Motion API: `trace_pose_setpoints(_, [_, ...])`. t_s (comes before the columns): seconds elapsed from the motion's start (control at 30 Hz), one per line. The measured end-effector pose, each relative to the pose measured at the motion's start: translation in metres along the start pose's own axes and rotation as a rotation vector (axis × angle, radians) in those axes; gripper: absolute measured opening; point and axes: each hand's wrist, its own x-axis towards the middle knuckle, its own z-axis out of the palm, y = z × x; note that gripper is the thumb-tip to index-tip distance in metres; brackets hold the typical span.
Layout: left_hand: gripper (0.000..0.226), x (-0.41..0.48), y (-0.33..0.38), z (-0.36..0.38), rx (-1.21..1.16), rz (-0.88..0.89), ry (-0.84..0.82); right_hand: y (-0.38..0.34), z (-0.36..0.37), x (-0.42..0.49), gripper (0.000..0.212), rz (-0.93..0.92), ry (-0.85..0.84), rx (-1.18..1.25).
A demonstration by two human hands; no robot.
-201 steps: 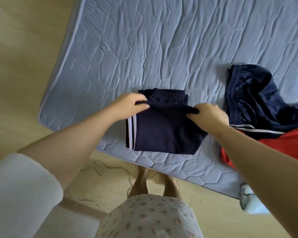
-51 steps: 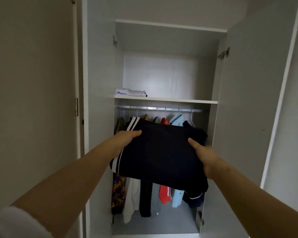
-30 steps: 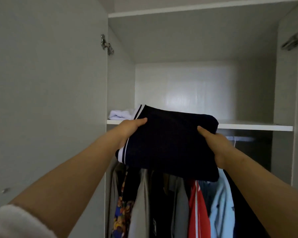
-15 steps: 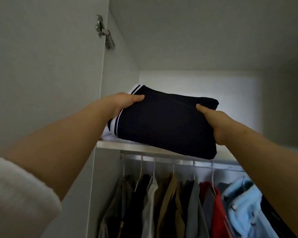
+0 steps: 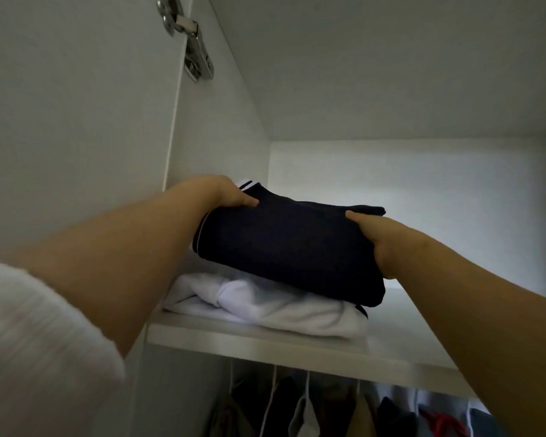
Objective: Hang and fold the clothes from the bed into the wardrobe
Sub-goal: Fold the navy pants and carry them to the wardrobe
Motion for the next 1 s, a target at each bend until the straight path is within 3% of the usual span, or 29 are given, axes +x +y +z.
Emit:
trace_pose_setpoints(0.07, [0.066,0.001,0.001,0.007,0.161,-0.016,-0.015,0.007,0.002,0.008,0.024,0.079,-0.062,-0.023])
trace_pose_setpoints(0.23, [0.061,0.006,-0.002,0.036,0.475,-0.071,-0.196,0.027,-0.009,0.021,0.029,0.217,-0.141,-0.157])
trace_pose_setpoints(0.4, [0.063,0.009,-0.012,0.065,0.498,-0.103,-0.226,0.03,-0.017,0.02,0.028,0.191,-0.217,-0.189])
trace_pose_setpoints(0.5, [0.065,0.005,-0.018,0.071,0.436,-0.077,-0.085,0.032,-0.018,0.013,0.027,0.164,-0.236,-0.227])
trace_pose_setpoints(0.63, [0.049,-0.005,-0.018,0.067,0.601,0.228,0.316,0.032,-0.016,0.006,0.022,0.141,-0.255,-0.208])
trace_pose_setpoints(0.73, [0.039,-0.01,-0.021,0.06,0.407,0.241,0.148,0.031,-0.01,0.003,0.019,0.09,-0.235,-0.11])
trace_pose_setpoints(0.83, [0.039,-0.016,-0.027,0.057,0.31,0.161,-0.03,0.031,-0.002,0.002,0.035,0.007,-0.186,-0.013])
trace_pose_setpoints(1.0, [0.035,-0.01,-0.011,0.06,0.617,0.115,-0.215,0.033,-0.01,0.007,0.013,0.068,-0.171,-0.164])
